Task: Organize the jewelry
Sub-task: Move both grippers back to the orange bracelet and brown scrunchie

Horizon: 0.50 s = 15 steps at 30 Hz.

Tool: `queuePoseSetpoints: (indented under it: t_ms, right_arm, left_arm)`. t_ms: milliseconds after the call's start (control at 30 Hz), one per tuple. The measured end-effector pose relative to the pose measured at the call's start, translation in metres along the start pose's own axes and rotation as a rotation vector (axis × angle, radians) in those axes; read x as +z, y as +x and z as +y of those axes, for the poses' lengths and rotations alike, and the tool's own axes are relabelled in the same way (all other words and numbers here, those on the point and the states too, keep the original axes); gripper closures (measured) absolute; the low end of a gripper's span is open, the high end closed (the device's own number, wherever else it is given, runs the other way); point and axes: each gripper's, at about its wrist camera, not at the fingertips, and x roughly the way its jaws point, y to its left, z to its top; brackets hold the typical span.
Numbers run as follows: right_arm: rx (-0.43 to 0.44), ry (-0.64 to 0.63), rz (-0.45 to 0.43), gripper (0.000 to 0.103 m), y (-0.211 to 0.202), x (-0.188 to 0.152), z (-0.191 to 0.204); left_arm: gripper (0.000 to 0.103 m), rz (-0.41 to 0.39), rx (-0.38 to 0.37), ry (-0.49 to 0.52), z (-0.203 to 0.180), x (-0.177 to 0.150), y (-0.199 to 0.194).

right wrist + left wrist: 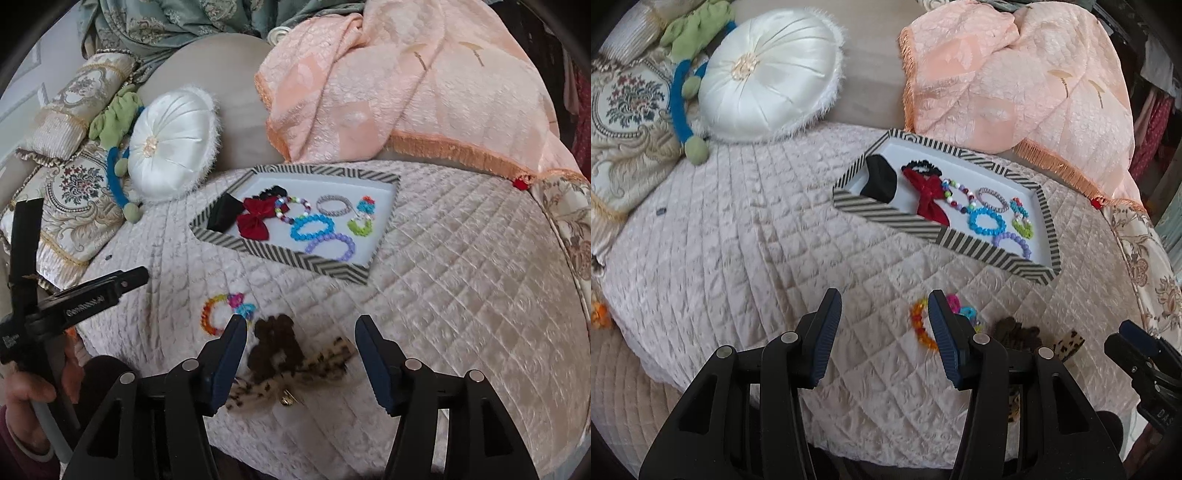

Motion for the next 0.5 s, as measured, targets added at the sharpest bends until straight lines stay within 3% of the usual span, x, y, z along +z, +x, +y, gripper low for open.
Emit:
queuePoseSetpoints:
  t_ms: [500]
  right_arm:
    - [0.070, 0.015, 0.051, 0.044, 0.017, -0.017, -0.002]
  left_arm:
    - [0.052, 0.087, -0.039, -0.017, 0.001, -0.014, 0.023]
